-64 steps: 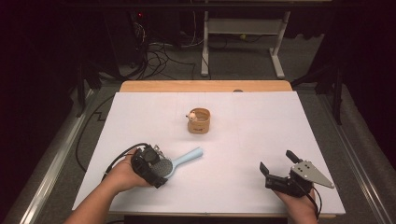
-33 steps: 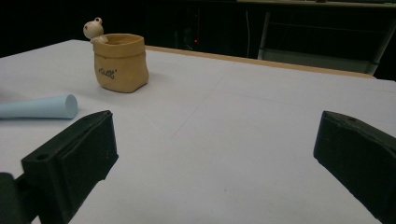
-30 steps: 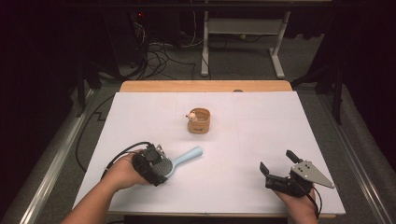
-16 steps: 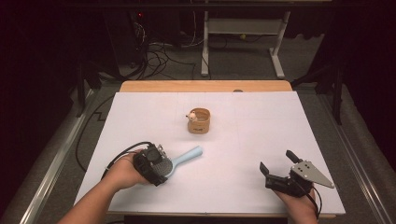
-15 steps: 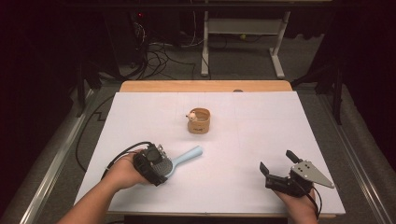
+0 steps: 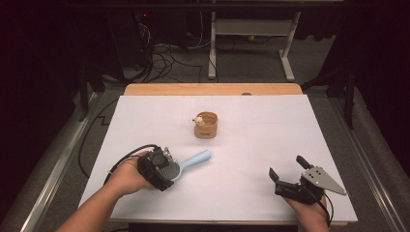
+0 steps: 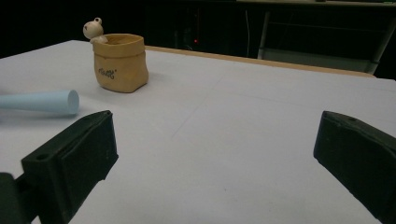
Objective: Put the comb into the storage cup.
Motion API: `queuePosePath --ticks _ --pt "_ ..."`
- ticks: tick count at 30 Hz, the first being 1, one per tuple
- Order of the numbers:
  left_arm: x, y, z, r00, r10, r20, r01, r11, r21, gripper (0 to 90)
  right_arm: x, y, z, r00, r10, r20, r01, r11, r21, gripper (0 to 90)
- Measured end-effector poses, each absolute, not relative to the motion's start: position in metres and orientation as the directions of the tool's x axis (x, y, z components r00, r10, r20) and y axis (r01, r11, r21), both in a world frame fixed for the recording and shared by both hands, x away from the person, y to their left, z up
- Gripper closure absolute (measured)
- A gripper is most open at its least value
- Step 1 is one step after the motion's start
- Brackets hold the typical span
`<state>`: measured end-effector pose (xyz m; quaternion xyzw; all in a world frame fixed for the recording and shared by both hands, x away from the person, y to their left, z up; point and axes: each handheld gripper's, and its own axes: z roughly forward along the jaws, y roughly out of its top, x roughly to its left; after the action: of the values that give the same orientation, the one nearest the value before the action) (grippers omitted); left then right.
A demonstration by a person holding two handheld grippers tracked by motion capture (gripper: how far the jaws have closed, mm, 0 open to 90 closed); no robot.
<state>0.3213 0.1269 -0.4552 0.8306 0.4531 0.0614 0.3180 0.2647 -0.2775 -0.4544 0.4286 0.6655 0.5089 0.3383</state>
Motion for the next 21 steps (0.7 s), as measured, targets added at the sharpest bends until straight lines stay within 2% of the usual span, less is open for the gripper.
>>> queuePosePath --ticks 21 --pt "0.318 0.119 -0.443 0.614 0.763 -0.203 0.687 -0.390 0.613 20.6 0.265 -0.276 -0.455 -0.415 0.910 -0.011 0.222 0.113 0.968 0.0"
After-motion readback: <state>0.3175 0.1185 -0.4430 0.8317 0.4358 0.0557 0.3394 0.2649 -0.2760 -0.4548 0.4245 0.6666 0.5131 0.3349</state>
